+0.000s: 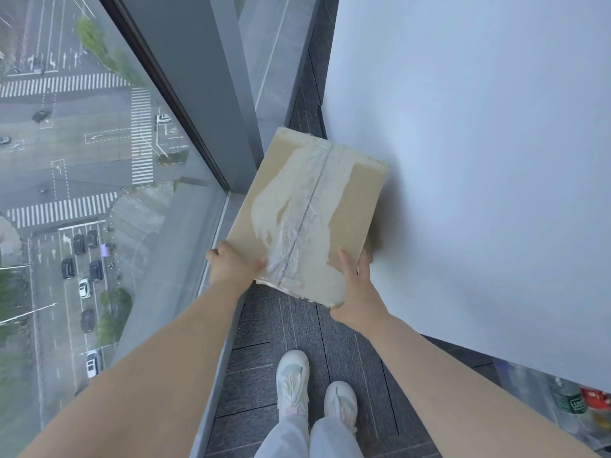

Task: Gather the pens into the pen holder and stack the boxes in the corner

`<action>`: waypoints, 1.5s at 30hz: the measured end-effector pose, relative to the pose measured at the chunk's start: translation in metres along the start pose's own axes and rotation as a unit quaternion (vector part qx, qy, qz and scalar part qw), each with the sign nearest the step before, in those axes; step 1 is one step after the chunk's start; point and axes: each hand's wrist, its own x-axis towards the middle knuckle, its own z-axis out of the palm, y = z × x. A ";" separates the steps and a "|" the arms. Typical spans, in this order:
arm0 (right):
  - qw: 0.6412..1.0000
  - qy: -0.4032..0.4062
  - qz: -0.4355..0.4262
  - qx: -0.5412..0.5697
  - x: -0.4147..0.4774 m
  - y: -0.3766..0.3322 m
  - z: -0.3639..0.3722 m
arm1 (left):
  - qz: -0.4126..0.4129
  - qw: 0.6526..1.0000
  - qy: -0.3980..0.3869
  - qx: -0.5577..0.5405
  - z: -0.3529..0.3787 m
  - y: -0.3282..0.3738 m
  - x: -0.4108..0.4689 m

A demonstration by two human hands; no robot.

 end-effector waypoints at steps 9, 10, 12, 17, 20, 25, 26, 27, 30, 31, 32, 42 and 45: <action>0.985 0.166 0.035 -0.010 0.017 0.013 -0.025 | 0.020 0.975 0.010 -0.221 0.029 0.007 -0.027; 0.983 0.181 0.033 -0.019 0.020 0.016 -0.028 | 0.022 0.974 0.010 -0.223 0.031 0.010 -0.029; 0.979 0.197 0.037 -0.037 0.027 0.022 -0.037 | 0.027 0.974 0.006 -0.225 0.034 0.014 -0.029; 0.979 0.197 0.051 -0.033 0.038 0.026 -0.056 | 0.038 0.969 -0.009 -0.242 0.044 0.023 -0.025; 0.978 0.194 0.071 -0.018 0.043 0.021 -0.064 | 0.023 0.963 -0.027 -0.266 0.047 0.028 -0.021; 0.980 0.182 0.077 0.006 0.044 0.019 -0.071 | 0.009 0.974 -0.026 -0.225 0.046 0.031 -0.022; 0.981 0.178 0.079 0.006 0.044 0.013 -0.071 | 0.011 0.977 -0.017 -0.213 0.041 0.030 -0.019; 0.981 0.174 0.083 0.005 0.043 0.009 -0.071 | 0.013 0.980 -0.011 -0.196 0.036 0.030 -0.018; 0.982 0.168 0.084 0.003 0.039 0.009 -0.070 | 0.019 0.986 -0.003 -0.164 0.036 0.026 -0.022; 0.983 0.163 0.086 0.002 0.037 0.009 -0.068 | 0.021 0.987 -0.001 -0.159 0.036 0.025 -0.023; 0.983 0.161 0.085 0.001 0.036 0.009 -0.067 | 0.024 0.988 0.002 -0.156 0.037 0.023 -0.024; 0.985 0.143 0.094 -0.009 0.031 0.011 -0.062 | 0.012 0.992 -0.011 -0.121 0.036 0.016 -0.025; 0.988 0.120 0.093 -0.018 0.028 0.009 -0.065 | 0.015 0.996 -0.034 -0.077 0.027 0.021 -0.029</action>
